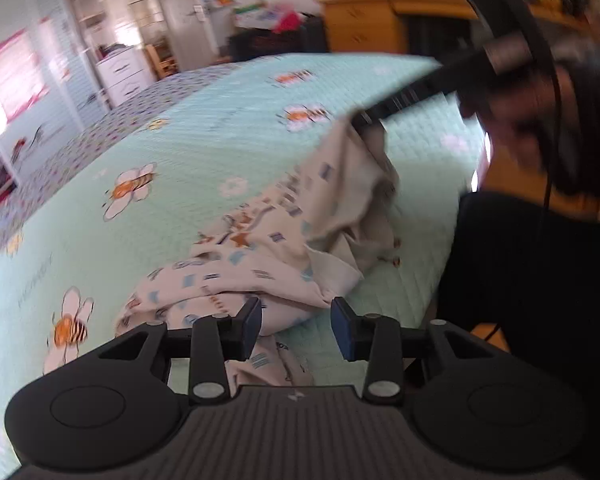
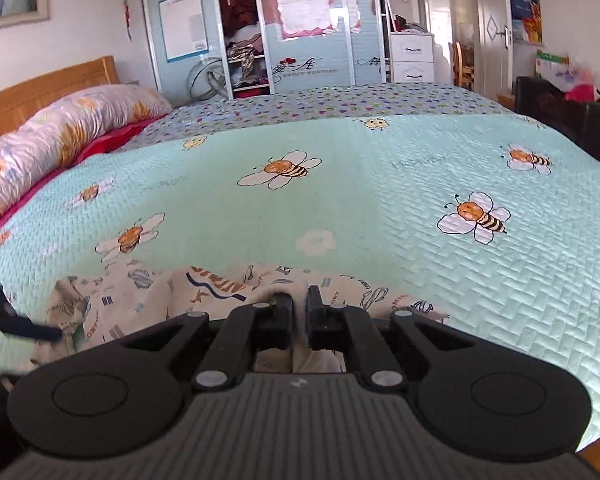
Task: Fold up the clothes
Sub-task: 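Lift the garment high with both grippers and shake it out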
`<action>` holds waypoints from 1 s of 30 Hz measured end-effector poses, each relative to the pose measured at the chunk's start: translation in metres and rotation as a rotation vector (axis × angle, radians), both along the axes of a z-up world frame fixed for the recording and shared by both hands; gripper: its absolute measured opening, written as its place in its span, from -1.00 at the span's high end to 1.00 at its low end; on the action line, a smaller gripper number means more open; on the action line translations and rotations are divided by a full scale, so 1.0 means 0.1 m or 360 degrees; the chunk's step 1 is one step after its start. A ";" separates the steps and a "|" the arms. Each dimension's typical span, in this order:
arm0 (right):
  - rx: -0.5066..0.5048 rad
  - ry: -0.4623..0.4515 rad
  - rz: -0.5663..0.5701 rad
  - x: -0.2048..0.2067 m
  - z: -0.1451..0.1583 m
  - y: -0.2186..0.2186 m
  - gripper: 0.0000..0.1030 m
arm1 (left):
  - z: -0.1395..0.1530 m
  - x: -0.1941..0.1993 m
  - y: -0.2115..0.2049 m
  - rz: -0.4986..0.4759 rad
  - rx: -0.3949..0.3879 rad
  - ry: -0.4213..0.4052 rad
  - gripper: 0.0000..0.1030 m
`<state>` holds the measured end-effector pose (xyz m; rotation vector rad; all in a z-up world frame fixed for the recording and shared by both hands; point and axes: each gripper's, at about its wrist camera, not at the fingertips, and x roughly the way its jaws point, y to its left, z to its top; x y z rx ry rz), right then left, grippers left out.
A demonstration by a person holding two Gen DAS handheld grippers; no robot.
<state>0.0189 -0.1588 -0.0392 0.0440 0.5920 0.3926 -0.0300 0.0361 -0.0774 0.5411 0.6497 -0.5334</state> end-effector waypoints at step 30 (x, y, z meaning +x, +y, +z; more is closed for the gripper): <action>-0.0236 -0.0398 0.0521 -0.71 0.19 0.46 -0.23 | 1.59 -0.13 0.96 0.0289 -0.0159 -0.0557 0.85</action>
